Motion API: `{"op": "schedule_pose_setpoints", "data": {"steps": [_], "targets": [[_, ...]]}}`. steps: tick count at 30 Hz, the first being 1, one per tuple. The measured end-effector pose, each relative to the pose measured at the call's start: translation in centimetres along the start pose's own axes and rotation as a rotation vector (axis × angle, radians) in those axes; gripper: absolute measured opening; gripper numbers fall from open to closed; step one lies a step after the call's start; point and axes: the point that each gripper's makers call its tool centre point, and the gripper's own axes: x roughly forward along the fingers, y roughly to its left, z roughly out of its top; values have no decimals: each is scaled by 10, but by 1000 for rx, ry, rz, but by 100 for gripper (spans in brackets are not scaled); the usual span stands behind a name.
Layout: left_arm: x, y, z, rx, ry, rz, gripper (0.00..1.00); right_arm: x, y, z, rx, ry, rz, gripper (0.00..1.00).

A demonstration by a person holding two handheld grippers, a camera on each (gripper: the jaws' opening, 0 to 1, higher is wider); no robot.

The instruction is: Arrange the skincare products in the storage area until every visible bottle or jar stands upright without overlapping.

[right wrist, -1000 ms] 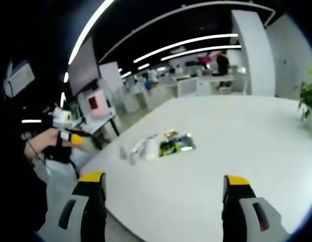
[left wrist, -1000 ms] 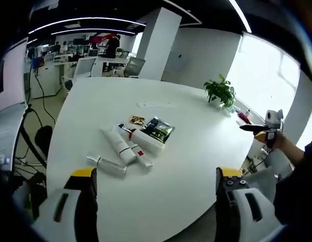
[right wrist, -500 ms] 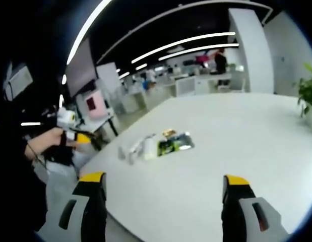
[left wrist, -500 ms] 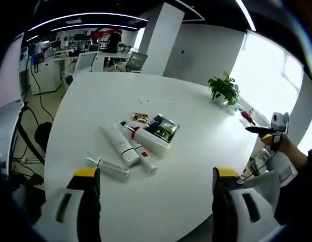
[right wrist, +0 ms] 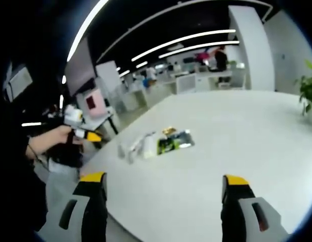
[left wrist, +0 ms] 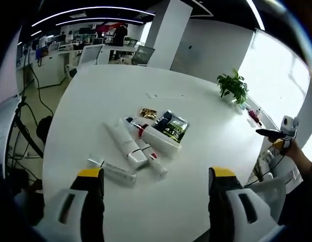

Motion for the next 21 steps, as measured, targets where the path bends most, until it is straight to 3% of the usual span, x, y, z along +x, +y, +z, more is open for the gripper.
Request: {"op": "schedule_pose_setpoints", "data": {"steps": [15, 21], "targets": [[44, 24, 18, -31, 15, 79, 68, 3, -8, -5, 21, 15, -8, 97], [58, 32, 18, -78, 37, 76, 64, 7, -11, -8, 29, 20, -8, 96]]}}
